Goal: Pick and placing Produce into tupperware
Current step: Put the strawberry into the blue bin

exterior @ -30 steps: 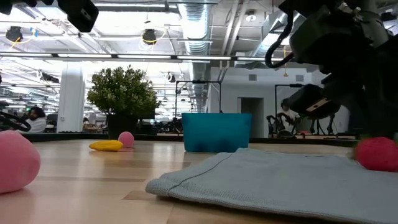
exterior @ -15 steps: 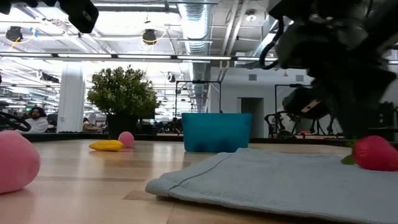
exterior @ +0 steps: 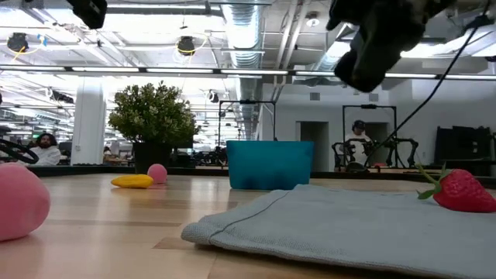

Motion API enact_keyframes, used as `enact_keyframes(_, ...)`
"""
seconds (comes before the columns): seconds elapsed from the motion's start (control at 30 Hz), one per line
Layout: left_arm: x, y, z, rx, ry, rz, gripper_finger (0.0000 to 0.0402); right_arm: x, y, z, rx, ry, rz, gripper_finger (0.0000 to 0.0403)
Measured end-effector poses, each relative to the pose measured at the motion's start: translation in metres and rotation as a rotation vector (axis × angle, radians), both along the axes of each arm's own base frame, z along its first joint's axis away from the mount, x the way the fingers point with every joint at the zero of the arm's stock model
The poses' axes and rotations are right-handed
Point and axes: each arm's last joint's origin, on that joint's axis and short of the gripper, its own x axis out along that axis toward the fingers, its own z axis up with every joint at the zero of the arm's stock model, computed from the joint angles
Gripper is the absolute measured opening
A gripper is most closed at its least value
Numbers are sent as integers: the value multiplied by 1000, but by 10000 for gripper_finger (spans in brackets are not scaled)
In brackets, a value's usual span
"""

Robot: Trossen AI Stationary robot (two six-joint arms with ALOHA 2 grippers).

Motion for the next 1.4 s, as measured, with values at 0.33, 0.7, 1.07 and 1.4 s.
enact_keyframes(0.33, -2, 2, -4, 1, 31, 42, 167, 0, 10, -21, 49, 180, -32, 131)
enact_keyframes(0.7, -2, 2, -5, 3, 44, 42, 167, 15, 25, -52, 136, 288, 4, 223)
enact_keyframes(1.07, -2, 2, -5, -1, 49, 41, 167, 19, 30, -67, 144, 328, 35, 183)
enact_keyframes(1.4, -2, 1, -5, -6, 51, 33, 167, 18, 29, -77, 108, 388, 8, 175)
